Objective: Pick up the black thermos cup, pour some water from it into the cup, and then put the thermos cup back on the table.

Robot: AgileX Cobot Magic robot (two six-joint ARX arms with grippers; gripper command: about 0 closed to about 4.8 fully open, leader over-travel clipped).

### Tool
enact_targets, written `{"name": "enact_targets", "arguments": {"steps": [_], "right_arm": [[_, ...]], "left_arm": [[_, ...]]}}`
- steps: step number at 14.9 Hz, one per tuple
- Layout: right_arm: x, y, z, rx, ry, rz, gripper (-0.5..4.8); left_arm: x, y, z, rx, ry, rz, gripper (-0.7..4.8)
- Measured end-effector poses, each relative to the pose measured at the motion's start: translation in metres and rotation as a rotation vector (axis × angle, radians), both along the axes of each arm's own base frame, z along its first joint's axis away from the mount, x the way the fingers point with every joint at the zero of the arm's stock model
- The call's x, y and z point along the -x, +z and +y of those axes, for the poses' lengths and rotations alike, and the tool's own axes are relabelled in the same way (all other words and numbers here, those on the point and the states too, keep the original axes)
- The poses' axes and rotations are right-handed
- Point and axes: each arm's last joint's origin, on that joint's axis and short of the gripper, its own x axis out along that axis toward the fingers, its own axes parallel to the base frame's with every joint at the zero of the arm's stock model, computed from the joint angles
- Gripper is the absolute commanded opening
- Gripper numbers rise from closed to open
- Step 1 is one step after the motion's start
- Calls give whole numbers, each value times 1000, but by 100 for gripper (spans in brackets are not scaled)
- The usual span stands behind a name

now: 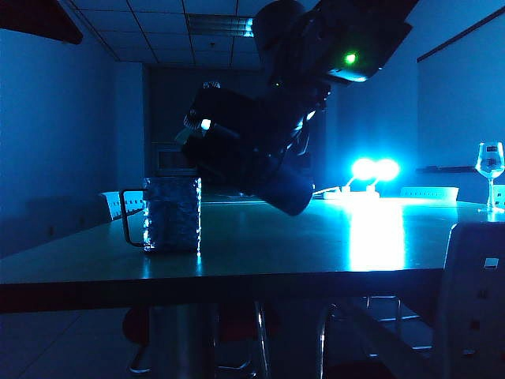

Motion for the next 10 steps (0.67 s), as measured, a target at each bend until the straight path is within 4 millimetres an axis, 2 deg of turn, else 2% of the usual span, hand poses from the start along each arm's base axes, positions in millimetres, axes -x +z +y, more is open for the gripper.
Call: {"name": "enact_targets", "arguments": {"steps": [6,10], "right_arm": [[-1,1,-1,-2,-17,-12,192],[-2,1,-3,90,-43,-52,192]], "left_arm": [[0,0,0,0,0,-1,-7],[0,0,0,0,0,-1,-7]]}}
